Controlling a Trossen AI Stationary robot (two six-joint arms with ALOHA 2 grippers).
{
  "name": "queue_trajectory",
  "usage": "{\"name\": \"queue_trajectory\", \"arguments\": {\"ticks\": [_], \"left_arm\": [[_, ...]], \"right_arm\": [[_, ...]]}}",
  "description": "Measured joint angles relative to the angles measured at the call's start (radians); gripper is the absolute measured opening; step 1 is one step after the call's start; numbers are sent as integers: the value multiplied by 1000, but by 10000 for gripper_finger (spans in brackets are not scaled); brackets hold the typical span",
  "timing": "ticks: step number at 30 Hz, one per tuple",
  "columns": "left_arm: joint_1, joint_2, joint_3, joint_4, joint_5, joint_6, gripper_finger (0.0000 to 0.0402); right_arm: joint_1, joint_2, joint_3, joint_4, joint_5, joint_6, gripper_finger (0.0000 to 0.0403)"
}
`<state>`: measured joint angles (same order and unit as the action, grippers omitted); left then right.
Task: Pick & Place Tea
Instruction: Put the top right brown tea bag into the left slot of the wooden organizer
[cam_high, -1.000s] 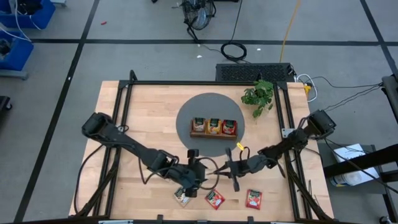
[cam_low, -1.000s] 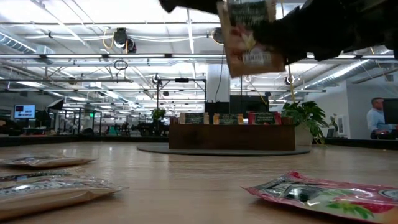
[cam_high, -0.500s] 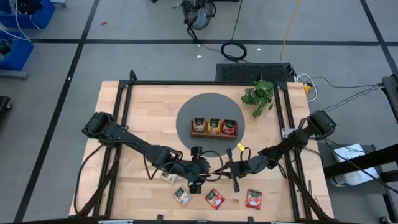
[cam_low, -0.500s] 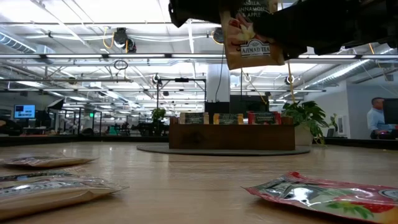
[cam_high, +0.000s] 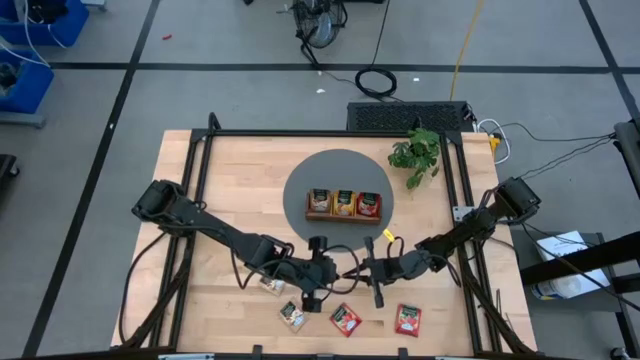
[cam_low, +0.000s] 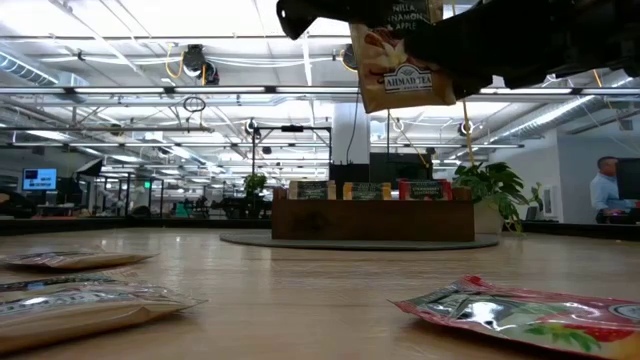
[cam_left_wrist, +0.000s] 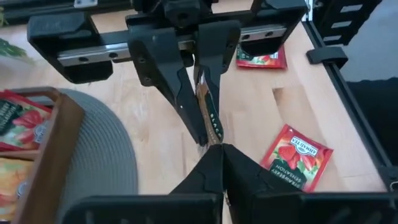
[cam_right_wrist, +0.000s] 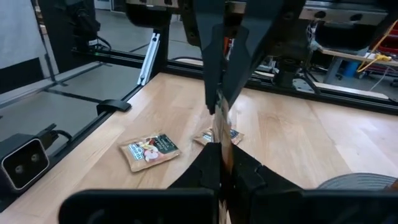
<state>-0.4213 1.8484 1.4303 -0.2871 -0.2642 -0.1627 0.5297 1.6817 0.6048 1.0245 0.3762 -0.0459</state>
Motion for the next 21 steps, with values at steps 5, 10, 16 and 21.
{"name": "queue_trajectory", "arguments": {"ticks": [5,10,16,21], "left_arm": [[-18,0,0,-24,-82,79,4],[-20,0,0,-87,-138,80,3],[7,0,0,-162,-149,79,3],[57,-27,-1,-212,-152,107,3]], "right_arm": [[1,0,2,-12,17,11,5],[10,0,2,-91,64,96,41],[6,0,0,-103,81,102,102],[15,0,0,-125,209,117,142]]}}
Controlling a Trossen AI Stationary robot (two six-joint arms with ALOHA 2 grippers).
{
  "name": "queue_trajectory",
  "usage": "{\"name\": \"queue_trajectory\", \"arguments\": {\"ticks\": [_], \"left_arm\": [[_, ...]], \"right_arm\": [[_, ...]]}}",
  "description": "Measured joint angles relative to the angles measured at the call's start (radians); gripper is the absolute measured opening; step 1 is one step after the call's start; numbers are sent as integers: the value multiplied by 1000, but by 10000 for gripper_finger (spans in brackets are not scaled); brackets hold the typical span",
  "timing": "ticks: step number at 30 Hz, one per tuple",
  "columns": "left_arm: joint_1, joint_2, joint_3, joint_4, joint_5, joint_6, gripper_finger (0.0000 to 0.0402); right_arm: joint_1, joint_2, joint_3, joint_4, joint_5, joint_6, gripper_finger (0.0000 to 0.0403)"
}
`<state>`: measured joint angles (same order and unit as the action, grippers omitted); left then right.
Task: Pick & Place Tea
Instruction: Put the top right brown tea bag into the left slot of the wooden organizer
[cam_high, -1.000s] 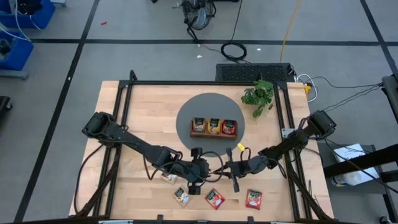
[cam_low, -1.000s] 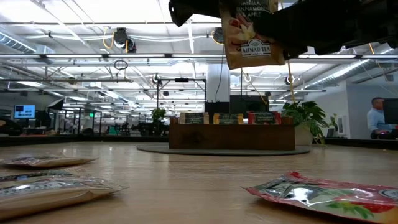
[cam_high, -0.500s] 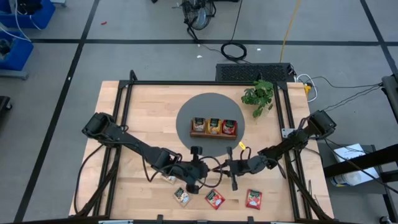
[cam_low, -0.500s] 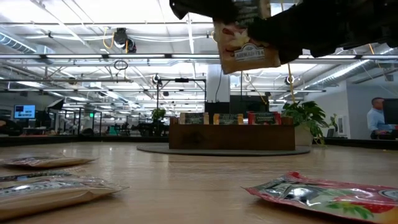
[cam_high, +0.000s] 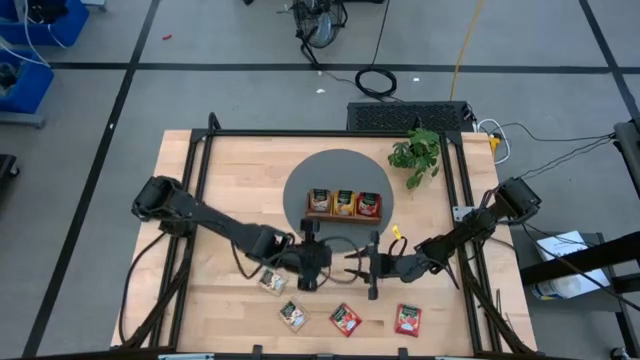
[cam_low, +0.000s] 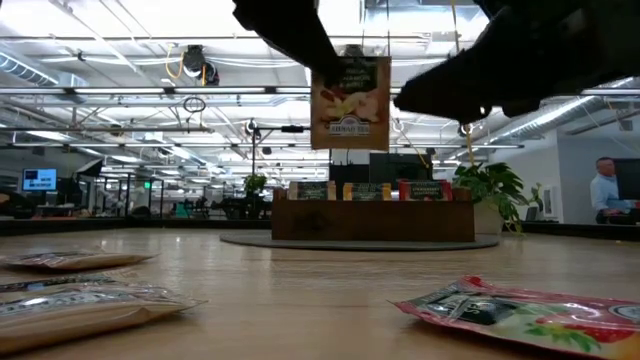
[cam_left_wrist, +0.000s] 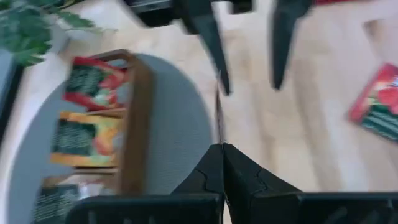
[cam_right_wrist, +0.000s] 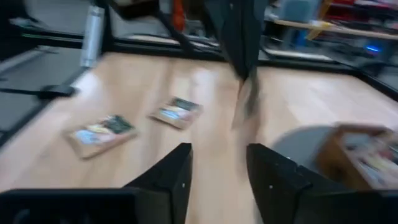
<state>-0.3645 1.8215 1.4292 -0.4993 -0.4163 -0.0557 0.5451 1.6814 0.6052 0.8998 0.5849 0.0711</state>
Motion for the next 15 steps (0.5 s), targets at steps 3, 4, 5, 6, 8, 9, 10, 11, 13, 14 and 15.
{"name": "queue_trajectory", "arguments": {"ticks": [3,4,5,6,8,9,10,11,13,14,15], "left_arm": [[47,-37,0,-70,-2,16,3],[62,-50,0,-70,-1,24,3],[77,-67,0,-76,10,35,2],[93,-85,-3,-82,35,46,2],[127,-117,-17,-63,72,74,3],[146,-134,-31,-58,90,85,2],[167,-149,-50,-61,105,98,2],[192,-162,-74,-62,122,111,2],[241,-185,-125,0,178,148,2],[266,-199,-155,24,200,159,2],[289,-208,-183,44,224,165,2]], "right_arm": [[14,0,-1,-34,72,30,154],[17,0,-1,-39,79,34,156],[21,0,-1,-44,92,37,156],[24,0,-2,-48,99,37,156],[29,0,-2,-47,98,36,154],[33,0,-2,-44,98,33,152],[37,0,-2,-39,98,32,149],[41,0,-2,-37,97,32,147],[50,0,-2,-37,96,22,143],[54,0,-2,-38,95,17,141],[57,0,-2,-39,95,13,139]]}}
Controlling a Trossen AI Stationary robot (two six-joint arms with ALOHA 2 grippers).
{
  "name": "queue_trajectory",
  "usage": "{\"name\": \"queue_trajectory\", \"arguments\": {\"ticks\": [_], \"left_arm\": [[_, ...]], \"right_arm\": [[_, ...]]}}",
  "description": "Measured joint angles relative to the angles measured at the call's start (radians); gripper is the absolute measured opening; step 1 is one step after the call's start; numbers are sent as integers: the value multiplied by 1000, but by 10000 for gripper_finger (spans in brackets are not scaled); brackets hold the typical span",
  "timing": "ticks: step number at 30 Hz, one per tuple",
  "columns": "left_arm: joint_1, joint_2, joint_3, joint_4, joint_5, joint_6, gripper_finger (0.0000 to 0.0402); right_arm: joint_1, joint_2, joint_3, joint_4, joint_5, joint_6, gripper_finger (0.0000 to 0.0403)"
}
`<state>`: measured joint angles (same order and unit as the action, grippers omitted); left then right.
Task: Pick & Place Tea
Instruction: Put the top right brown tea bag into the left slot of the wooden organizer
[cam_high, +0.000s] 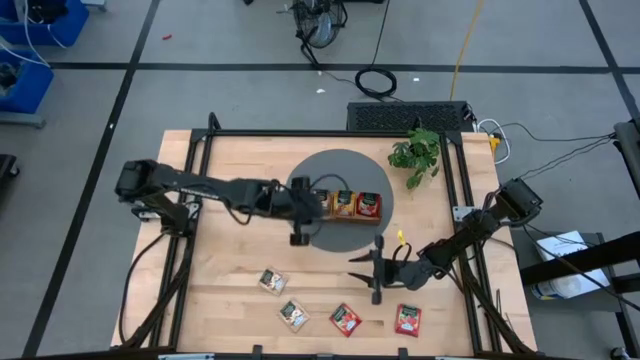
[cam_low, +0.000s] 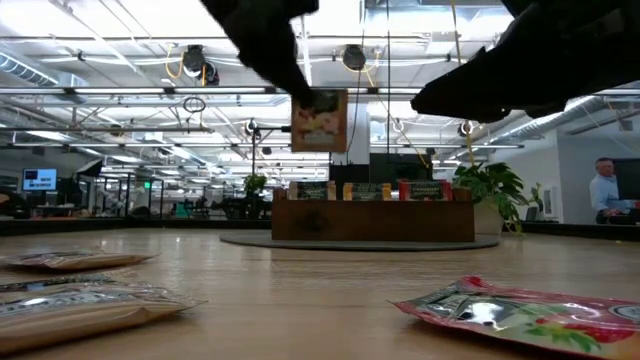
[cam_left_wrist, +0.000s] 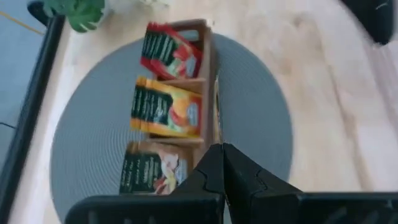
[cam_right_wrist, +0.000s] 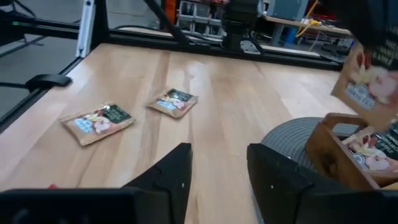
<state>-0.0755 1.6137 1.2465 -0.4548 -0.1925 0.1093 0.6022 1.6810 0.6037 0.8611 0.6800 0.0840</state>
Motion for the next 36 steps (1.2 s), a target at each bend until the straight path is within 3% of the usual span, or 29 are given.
{"name": "queue_trajectory", "arguments": {"ticks": [4,8,16,24,36], "left_arm": [[89,-1,-93,96,67,42,2],[172,-1,-155,185,141,85,2],[266,6,-178,191,225,106,1],[256,31,-179,175,266,98,1],[238,104,-179,195,235,91,2]], "right_arm": [[2,0,0,-20,0,-31,121],[-8,0,-3,-61,0,-46,76],[-47,0,-36,-58,-1,-46,5],[-51,0,-40,-59,-4,-19,10],[-38,0,-40,-30,-4,-20,8]]}}
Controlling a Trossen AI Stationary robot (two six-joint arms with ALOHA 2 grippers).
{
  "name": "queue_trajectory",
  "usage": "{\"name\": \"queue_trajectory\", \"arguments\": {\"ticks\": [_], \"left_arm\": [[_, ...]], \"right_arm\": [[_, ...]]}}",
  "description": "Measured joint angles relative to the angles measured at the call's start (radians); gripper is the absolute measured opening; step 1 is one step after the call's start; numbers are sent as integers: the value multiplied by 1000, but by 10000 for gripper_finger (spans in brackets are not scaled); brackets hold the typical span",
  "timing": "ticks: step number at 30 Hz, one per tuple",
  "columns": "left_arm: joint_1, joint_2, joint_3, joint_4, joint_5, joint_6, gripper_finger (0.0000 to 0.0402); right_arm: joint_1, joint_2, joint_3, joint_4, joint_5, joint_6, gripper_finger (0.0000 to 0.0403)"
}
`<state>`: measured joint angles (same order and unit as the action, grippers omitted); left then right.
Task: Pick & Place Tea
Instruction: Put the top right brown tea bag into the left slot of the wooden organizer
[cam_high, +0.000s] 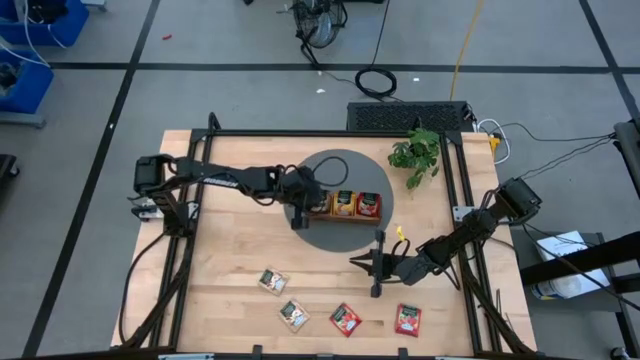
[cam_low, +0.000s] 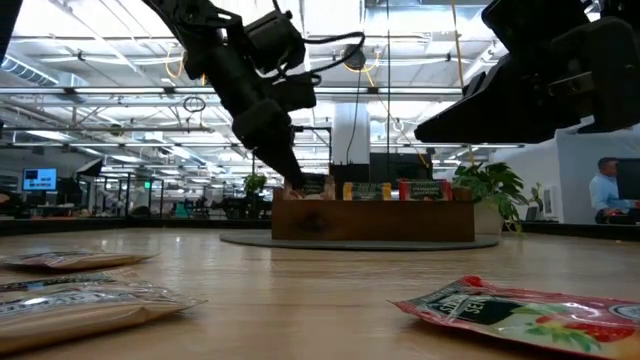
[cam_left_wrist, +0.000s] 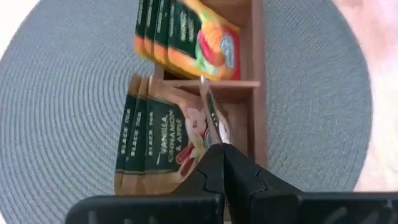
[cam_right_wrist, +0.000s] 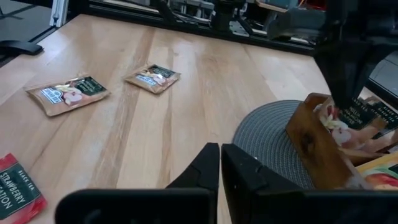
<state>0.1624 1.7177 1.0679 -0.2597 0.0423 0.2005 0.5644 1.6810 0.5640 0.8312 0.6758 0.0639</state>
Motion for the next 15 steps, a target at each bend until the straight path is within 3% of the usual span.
{"name": "queue_trajectory", "arguments": {"ticks": [8,15], "left_arm": [[6,12,1,11,-25,0,6],[6,8,1,7,-27,-19,61]], "right_arm": [[0,0,0,2,1,-4,7],[0,0,0,3,1,-4,8]]}}
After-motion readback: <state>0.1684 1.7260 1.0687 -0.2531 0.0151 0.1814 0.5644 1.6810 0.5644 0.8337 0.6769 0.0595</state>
